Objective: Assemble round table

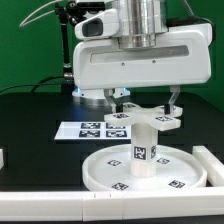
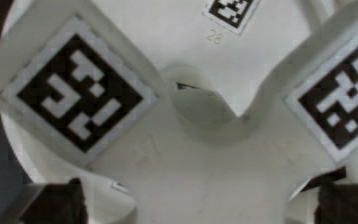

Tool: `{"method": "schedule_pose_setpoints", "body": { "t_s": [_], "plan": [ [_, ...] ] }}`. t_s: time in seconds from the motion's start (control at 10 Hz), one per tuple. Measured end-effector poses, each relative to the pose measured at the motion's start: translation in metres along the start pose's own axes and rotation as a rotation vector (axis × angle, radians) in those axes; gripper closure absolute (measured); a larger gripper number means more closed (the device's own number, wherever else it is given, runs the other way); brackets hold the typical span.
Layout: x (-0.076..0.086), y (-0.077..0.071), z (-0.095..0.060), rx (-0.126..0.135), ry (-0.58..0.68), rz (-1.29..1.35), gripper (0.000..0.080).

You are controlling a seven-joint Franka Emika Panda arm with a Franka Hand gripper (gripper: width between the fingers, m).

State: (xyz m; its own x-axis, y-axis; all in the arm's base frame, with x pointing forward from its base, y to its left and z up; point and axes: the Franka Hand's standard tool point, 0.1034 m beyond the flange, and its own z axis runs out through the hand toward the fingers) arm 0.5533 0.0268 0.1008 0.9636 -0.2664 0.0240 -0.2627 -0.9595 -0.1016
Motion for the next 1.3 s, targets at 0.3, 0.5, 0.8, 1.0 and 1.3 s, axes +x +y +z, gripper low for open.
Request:
{"method": "schedule_pose_setpoints", "body": {
  "t_s": [0.3,0.5,0.8,1.0,1.3],
  "plan": [
    [-0.0003,0.0016,0.0021,-0.002,-0.003,0.001,0.0151],
    [-0.0004,0.0018,0.0021,-0.002,-0.003,0.001,0.024],
    [-0.0004,0.0016,0.0021,-0.002,-0.003,0.03,0.0357],
    [-0.0001,0.0019,0.0021,0.004,-0.003,0.078,0.0357],
    [0.0002,-0.0016,0.0022,0.021,0.022,0.333,0.0357]
  ]
}}
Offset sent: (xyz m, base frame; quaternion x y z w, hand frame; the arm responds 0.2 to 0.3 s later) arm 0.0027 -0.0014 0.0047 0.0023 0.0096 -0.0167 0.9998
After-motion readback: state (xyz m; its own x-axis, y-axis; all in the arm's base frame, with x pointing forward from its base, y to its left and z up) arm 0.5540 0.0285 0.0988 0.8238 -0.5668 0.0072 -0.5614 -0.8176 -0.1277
